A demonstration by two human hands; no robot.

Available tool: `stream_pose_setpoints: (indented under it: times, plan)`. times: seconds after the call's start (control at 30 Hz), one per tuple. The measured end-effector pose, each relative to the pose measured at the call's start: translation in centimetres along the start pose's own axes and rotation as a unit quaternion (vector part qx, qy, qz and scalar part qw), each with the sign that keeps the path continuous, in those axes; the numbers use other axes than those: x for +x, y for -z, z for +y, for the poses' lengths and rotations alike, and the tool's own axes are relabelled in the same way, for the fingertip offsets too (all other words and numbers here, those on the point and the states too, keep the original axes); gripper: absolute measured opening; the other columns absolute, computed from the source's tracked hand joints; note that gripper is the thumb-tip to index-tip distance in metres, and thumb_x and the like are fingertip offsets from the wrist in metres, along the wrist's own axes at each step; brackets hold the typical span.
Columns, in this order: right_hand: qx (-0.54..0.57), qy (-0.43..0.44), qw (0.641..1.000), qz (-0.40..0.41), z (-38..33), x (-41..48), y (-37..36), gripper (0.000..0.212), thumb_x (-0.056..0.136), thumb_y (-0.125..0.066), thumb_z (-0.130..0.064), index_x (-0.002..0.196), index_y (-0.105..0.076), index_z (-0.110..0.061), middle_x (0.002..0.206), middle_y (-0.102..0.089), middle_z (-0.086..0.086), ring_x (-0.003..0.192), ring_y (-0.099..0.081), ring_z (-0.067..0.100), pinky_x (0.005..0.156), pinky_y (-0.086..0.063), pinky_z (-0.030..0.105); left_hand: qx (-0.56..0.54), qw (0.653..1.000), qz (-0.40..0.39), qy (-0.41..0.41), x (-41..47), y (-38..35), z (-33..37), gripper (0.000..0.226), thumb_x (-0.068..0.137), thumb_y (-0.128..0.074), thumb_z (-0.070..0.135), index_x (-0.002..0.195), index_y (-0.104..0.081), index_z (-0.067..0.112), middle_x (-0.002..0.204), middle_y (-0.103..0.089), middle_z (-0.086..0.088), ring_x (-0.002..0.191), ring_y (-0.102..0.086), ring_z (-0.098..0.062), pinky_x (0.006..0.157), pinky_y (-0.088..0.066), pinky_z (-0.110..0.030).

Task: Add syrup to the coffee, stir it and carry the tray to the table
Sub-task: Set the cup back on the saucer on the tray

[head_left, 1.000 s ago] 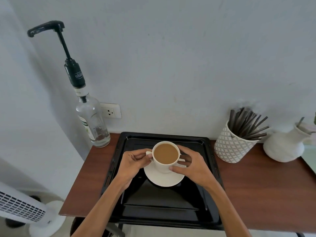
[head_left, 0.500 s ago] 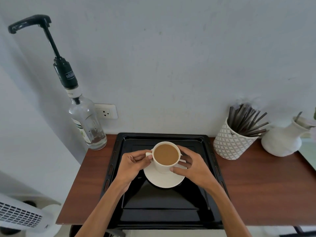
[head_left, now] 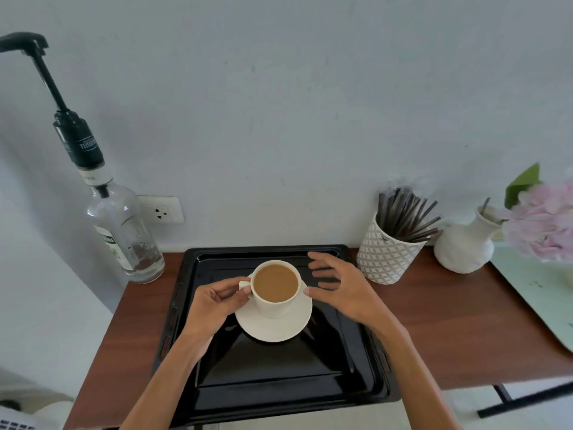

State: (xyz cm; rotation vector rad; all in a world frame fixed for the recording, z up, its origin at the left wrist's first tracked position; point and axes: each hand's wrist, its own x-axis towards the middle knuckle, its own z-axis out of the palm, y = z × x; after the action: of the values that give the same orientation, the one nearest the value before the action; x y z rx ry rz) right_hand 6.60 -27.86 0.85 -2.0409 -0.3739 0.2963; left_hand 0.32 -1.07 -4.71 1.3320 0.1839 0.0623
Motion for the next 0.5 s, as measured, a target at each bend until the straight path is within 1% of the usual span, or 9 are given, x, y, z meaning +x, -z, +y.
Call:
stream_pose_setpoints:
  times: [0.1,0.2,0.23,0.3,0.33,0.37,0.43,0.5]
  plan:
    - [-0.022,-0.005,0.998,0.055,-0.6,-0.5,1.8,0.061,0.086,-0.083,-0.027,0.141,-0.059,-0.029,0.121,-0.068,-0.01,0.11,-0.067,0.004,0.092,-0.056,0.019,0.002,1.0,0.015,0.001,-0.3,-0.3,-0.1,0.027,0.076,-0.081,0.018,0.102,-0.084,0.016,0.103,-0.083,-0.01,0.098,-0.078,-0.02,0.082,-0.06,-0.029]
    - [-0.027,-0.008,0.989,0.143,-1.1,-1.3,3.9,0.042,0.091,-0.077,-0.026,0.131,-0.065,-0.031,0.1,-0.073,-0.009,0.089,-0.071,0.002,0.074,-0.052,0.009,0.002,0.999,0.031,0.005,-0.5,-0.6,-0.2,0.019,0.081,-0.08,0.013,0.097,-0.085,0.021,0.1,-0.084,-0.007,0.095,-0.079,-0.017,0.081,-0.059,-0.028]
    - [-0.031,-0.002,0.982,0.185,-1.2,-1.6,4.7,0.035,0.092,-0.075,-0.026,0.127,-0.068,-0.03,0.091,-0.073,-0.007,0.081,-0.071,0.003,0.07,-0.051,0.008,0.007,0.999,0.033,0.006,-0.6,-0.7,-0.2,0.018,0.083,-0.079,0.011,0.096,-0.085,0.022,0.1,-0.084,-0.006,0.094,-0.079,-0.015,0.082,-0.058,-0.03]
    - [-0.053,0.017,0.961,0.273,-1.4,-2.3,6.2,0.026,0.093,-0.073,-0.024,0.119,-0.072,-0.03,0.079,-0.07,-0.005,0.07,-0.069,0.007,0.067,-0.051,0.013,0.015,0.999,0.035,0.006,-0.6,-0.8,-0.1,0.019,0.085,-0.078,0.009,0.095,-0.085,0.024,0.099,-0.084,-0.005,0.093,-0.079,-0.013,0.083,-0.057,-0.031]
    - [-0.066,0.023,0.948,0.31,-1.5,-2.5,7.0,0.025,0.092,-0.073,-0.024,0.116,-0.073,-0.029,0.076,-0.069,-0.004,0.067,-0.069,0.009,0.068,-0.053,0.021,0.019,0.999,0.035,0.007,-0.6,-0.8,-0.1,0.019,0.086,-0.078,0.009,0.095,-0.085,0.024,0.099,-0.084,-0.004,0.093,-0.079,-0.012,0.083,-0.056,-0.031]
    - [-0.079,0.027,0.936,0.341,-1.5,-2.5,7.6,0.024,0.092,-0.073,-0.025,0.116,-0.073,-0.028,0.073,-0.068,-0.003,0.066,-0.068,0.013,0.067,-0.052,0.025,0.022,0.999,0.036,0.007,-0.6,-0.8,0.0,0.019,0.087,-0.078,0.009,0.095,-0.085,0.025,0.099,-0.084,-0.004,0.093,-0.078,-0.011,0.083,-0.056,-0.031]
    - [-0.103,0.026,0.919,0.38,-1.6,-2.4,8.7,0.029,0.09,-0.075,-0.027,0.119,-0.071,-0.023,0.069,-0.065,0.0,0.064,-0.063,0.012,0.062,-0.045,0.022,0.027,0.999,0.036,0.006,-0.7,-0.8,0.0,0.02,0.087,-0.077,0.01,0.095,-0.085,0.026,0.099,-0.084,-0.003,0.094,-0.078,-0.01,0.084,-0.056,-0.03]
    - [-0.126,0.001,0.916,0.381,-1.6,-2.0,9.4,0.039,0.089,-0.077,-0.028,0.125,-0.067,-0.017,0.071,-0.066,0.005,0.067,-0.062,0.015,0.061,-0.043,0.022,0.03,0.999,0.036,0.005,-0.7,-0.8,0.0,0.02,0.087,-0.078,0.01,0.095,-0.085,0.026,0.099,-0.084,-0.003,0.094,-0.078,-0.01,0.085,-0.056,-0.03]
